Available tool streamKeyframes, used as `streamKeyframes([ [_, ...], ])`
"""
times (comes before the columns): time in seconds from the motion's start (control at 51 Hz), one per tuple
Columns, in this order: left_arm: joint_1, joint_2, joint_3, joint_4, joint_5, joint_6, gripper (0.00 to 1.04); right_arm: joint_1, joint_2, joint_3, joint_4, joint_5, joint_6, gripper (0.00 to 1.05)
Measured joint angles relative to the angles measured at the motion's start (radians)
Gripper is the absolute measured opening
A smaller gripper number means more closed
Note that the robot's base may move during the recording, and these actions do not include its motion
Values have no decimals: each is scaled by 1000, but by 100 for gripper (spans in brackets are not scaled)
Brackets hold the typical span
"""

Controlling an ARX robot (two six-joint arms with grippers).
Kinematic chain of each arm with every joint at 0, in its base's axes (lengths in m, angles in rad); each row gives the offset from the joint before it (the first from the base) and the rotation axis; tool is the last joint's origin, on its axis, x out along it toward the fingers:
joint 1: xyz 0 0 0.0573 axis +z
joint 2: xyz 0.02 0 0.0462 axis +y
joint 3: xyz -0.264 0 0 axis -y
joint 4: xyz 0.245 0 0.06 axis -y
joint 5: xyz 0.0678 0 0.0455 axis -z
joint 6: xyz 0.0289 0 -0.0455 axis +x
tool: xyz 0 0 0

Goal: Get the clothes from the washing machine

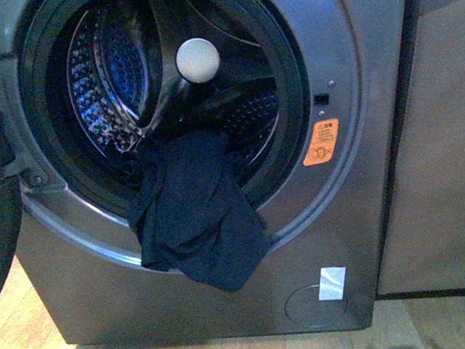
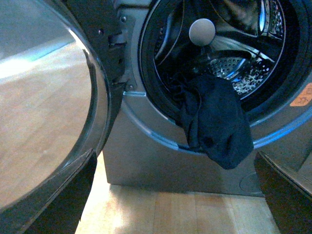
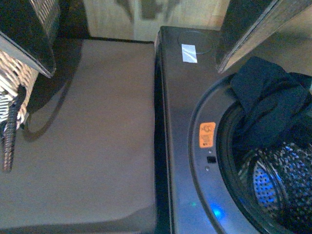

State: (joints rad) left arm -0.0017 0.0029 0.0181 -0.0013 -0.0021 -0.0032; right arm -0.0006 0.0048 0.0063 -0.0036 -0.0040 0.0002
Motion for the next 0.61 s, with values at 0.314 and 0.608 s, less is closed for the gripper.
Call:
streamKeyframes([
  [0.314, 40, 450, 140, 221, 274, -177, 98, 0, 0, 0, 0, 0, 0, 97],
  [0.608, -136, 1369, 689, 502, 219, -106, 98, 0, 0, 0, 0, 2, 0, 97],
])
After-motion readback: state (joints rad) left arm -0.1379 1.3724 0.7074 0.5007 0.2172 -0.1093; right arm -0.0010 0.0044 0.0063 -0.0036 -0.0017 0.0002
